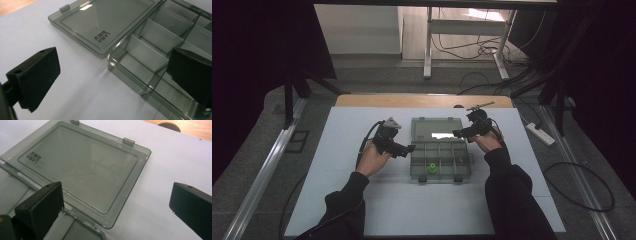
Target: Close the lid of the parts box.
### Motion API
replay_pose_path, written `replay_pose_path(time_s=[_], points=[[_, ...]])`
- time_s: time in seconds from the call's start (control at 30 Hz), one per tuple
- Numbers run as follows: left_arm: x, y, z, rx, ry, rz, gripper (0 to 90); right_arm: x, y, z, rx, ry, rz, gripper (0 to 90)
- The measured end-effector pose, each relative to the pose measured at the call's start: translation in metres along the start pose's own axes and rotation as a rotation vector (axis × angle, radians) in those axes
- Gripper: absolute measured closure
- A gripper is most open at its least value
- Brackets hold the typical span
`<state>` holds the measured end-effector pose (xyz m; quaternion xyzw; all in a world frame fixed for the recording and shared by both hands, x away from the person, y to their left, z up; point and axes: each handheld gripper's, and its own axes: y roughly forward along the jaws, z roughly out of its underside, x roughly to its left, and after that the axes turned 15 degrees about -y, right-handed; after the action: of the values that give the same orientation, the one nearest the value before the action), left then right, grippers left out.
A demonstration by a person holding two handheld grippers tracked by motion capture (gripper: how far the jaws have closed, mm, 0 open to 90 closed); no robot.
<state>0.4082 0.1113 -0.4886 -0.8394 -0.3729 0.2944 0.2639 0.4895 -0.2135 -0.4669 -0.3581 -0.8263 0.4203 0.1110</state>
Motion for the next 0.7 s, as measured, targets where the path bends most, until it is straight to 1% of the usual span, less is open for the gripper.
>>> replay_pose_path(time_s=[0.13,0.3,0.47,0.5,0.67,0.7], points=[[-0.002,0.003,-0.003,-0.004,0.004,0.001,0.0,-0.003,0.006,-0.002,0.016,0.004,0.005,0.0],[-0.003,0.008,-0.006,-0.002,0.007,0.007,0.0,-0.005,0.012,-0.003,0.016,0.01,0.012,0.0],[-0.001,0.017,-0.007,-0.002,0.001,0.018,0.0,-0.008,0.019,-0.002,0.044,0.016,0.015,0.0],[-0.001,0.019,-0.007,-0.001,0.0,0.019,0.0,-0.008,0.021,-0.002,0.053,0.011,0.016,0.0],[0.0,0.025,-0.007,0.01,0.009,0.017,0.0,-0.009,0.026,-0.002,0.081,0.002,0.021,0.0],[0.0,0.026,-0.007,0.011,0.008,0.017,0.0,-0.01,0.027,-0.002,0.078,0.003,0.016,0.0]])
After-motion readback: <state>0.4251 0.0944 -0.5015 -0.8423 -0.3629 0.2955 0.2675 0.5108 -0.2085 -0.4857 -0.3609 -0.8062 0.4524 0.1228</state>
